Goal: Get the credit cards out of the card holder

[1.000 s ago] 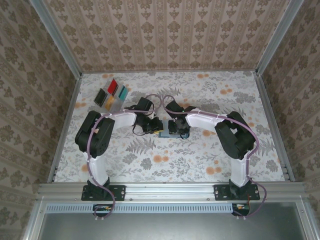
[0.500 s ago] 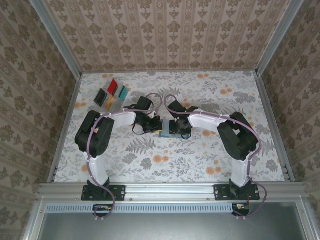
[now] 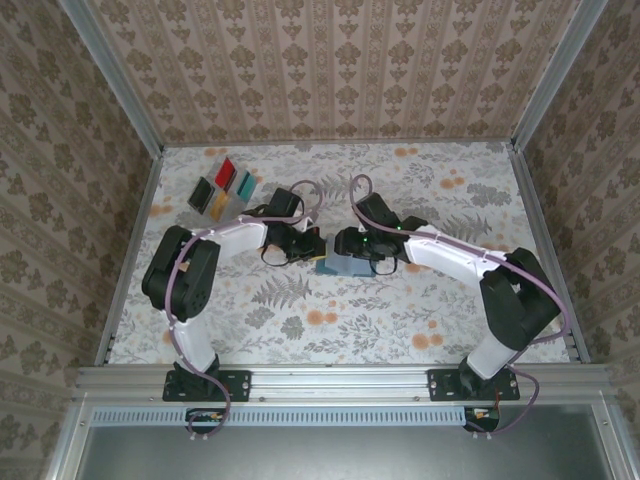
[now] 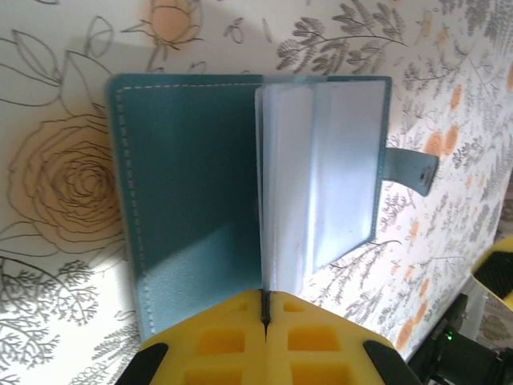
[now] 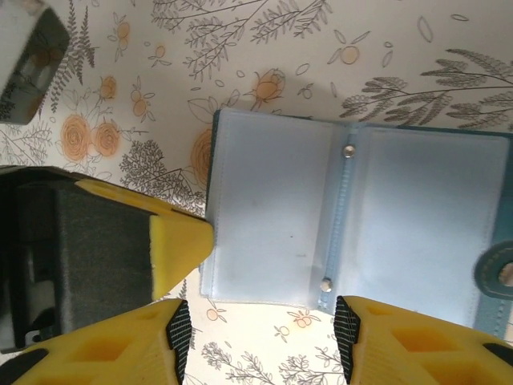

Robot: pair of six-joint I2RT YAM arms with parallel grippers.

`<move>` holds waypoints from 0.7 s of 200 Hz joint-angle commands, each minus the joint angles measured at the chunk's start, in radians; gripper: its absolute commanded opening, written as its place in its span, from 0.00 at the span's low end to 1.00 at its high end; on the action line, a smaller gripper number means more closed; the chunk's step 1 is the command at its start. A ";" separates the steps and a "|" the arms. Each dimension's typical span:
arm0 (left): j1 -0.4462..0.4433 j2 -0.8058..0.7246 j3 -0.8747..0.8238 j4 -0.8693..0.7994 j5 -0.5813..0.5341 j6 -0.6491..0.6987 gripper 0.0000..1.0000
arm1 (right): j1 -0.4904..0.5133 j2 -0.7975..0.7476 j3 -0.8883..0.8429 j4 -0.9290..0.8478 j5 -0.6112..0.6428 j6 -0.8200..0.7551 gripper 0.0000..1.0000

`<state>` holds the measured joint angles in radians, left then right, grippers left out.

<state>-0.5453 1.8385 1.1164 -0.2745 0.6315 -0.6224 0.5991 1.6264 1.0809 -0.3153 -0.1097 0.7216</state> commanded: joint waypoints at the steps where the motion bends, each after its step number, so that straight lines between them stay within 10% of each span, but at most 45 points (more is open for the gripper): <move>1: -0.016 -0.036 0.031 0.018 0.066 0.033 0.00 | -0.015 -0.036 -0.053 0.031 0.014 0.043 0.54; 140: -0.105 0.033 0.119 0.024 0.084 0.009 0.26 | -0.080 -0.133 -0.197 0.144 0.003 0.154 0.53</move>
<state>-0.6300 1.8400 1.1896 -0.2558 0.6830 -0.6102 0.5259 1.5272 0.9054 -0.1967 -0.1059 0.8494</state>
